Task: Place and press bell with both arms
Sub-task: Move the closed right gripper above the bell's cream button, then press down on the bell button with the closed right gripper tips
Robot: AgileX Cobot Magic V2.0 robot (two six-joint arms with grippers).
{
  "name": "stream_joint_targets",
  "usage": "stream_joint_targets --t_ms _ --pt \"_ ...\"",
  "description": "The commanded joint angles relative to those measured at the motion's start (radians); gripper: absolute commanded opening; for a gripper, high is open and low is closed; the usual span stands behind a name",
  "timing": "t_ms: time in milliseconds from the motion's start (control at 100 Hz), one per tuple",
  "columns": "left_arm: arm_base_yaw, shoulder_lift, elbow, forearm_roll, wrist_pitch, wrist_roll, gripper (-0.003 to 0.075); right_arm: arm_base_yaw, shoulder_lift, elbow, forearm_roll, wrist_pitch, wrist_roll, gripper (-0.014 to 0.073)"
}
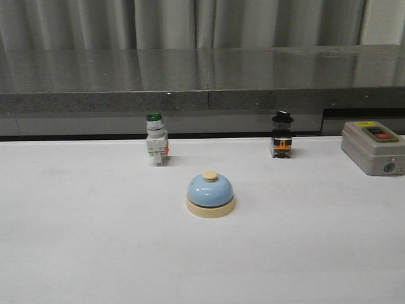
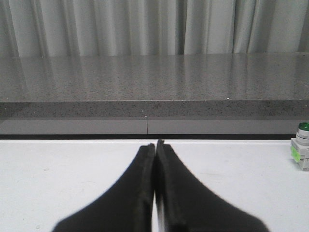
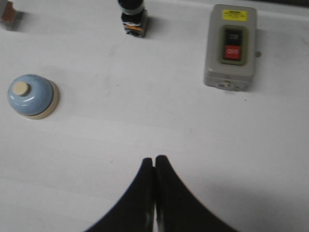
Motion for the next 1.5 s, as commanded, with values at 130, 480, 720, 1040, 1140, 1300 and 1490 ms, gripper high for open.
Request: stream_joint_targets --t_ms 130,480,720,1040,1140,1300,1490 --pt "-0.008 -0.030 0.040 -0.007 -0.084 -0.007 -0.0020 0.124 0.173 -0.157 0.004 -0.057 -0.016 -0.0060" --pt "-0.008 -0.030 0.040 -0.007 -0.084 -0.007 -0.0019 0.265 0.501 -0.388 0.004 -0.054 -0.016 -0.0060" --pt "-0.008 -0.030 0.040 -0.007 -0.084 -0.007 -0.0020 0.335 0.666 -0.506 0.004 -0.020 -0.016 -0.0060" --pt "-0.008 -0.030 0.040 -0.007 -0.084 -0.007 -0.0020 0.362 0.762 -0.541 0.017 -0.014 -0.016 -0.0060" --pt "-0.008 -0.030 0.040 -0.007 -0.084 -0.007 -0.0020 0.364 0.765 -0.541 0.021 -0.021 -0.016 -0.0060" --pt "-0.008 -0.030 0.040 -0.007 -0.084 -0.007 -0.0020 0.370 0.767 -0.541 0.031 -0.042 -0.016 -0.0060" --pt "-0.008 -0.030 0.040 -0.007 -0.084 -0.007 -0.0020 0.370 0.792 -0.541 0.050 -0.054 -0.016 -0.0060"
